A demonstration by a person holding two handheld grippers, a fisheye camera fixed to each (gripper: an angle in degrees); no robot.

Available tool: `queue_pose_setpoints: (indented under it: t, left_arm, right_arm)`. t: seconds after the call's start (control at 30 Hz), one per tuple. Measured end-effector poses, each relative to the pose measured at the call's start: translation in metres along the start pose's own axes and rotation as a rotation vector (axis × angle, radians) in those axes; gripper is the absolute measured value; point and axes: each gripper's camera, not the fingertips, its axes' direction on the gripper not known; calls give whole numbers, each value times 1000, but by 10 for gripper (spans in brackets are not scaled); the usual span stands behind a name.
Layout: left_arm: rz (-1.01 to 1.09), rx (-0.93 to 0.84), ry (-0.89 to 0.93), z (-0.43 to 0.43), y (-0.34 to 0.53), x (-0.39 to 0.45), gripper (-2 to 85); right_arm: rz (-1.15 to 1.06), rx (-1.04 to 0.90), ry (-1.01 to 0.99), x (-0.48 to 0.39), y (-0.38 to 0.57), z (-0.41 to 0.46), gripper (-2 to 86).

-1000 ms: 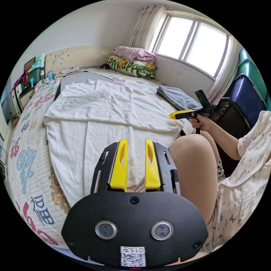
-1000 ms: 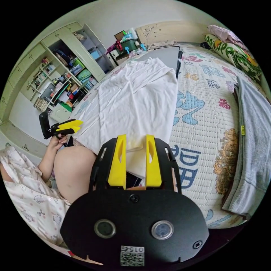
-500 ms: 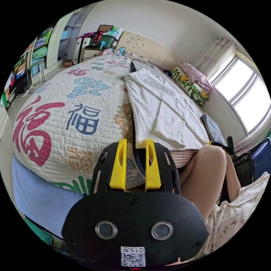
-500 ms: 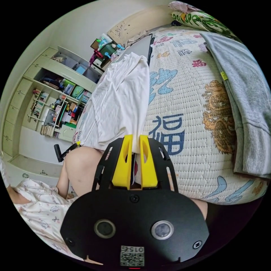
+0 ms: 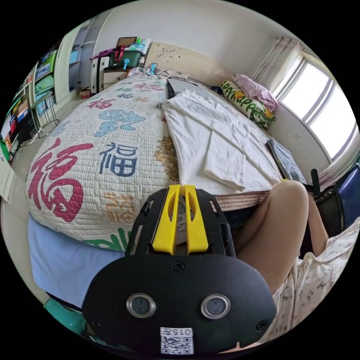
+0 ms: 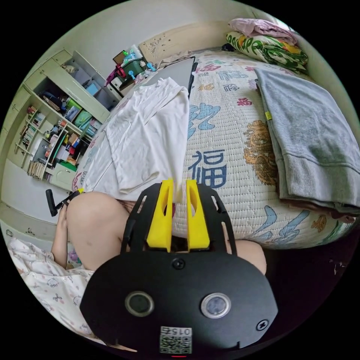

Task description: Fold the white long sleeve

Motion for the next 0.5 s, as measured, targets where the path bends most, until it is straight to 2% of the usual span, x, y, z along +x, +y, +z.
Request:
queue_pose_setpoints:
  t: [0.13, 0.23, 0.33, 0.5]
  left_arm:
    - [-27, 54, -74, -29, -24, 40, 75]
    - [76, 133, -63, -45, -49, 92, 81]
    - [280, 139, 158, -35, -96, 188, 99]
    - [406, 148, 335, -5, -142, 318, 141]
  right_arm:
    - [-138, 111, -18, 5, 19, -43, 102]
    - [-242, 20, -109, 16, 20, -30, 109]
    - [-251, -105, -69, 41, 25, 2, 107]
    - [-216, -145, -48, 92, 56, 2, 58]
